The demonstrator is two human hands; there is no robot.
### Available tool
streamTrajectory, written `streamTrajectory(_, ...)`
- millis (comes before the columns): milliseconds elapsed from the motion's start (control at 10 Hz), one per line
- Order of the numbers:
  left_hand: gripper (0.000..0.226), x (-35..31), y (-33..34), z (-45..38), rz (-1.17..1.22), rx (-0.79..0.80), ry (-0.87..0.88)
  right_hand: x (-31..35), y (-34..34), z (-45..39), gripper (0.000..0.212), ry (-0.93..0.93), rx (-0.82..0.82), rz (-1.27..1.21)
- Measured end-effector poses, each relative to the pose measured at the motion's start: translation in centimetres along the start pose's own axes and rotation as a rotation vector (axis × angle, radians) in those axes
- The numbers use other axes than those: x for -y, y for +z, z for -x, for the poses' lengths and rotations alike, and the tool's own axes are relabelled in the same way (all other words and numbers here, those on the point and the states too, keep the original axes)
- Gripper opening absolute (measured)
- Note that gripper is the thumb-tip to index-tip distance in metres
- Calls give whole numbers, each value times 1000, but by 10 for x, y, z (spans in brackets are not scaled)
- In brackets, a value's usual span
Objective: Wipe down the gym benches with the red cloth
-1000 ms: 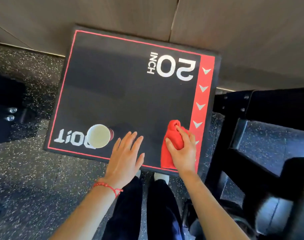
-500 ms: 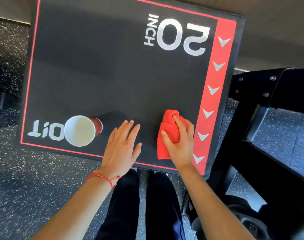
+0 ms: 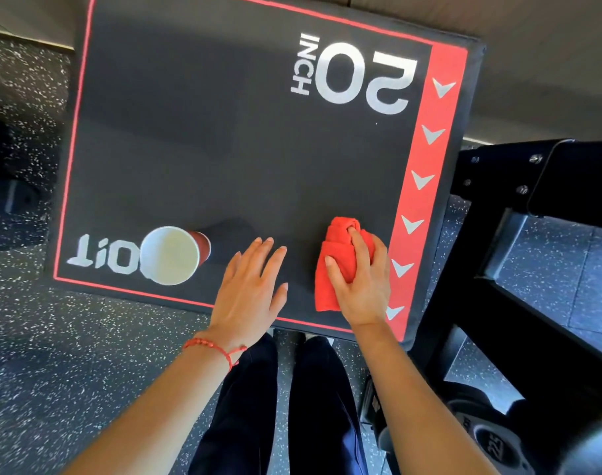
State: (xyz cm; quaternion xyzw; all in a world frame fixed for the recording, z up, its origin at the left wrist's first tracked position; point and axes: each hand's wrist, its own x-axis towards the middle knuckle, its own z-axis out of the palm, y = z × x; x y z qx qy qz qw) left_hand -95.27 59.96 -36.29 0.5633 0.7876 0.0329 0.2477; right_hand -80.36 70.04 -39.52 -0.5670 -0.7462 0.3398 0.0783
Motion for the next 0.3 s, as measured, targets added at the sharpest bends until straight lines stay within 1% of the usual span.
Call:
streamTrajectory(100, 52, -4, -13, 4, 15, 4, 13, 3, -11, 4, 61, -2, 60, 53)
streamTrajectory(300, 52, -15, -44, 19, 12, -45, 31, 23, -41, 25, 60, -65, 51, 118)
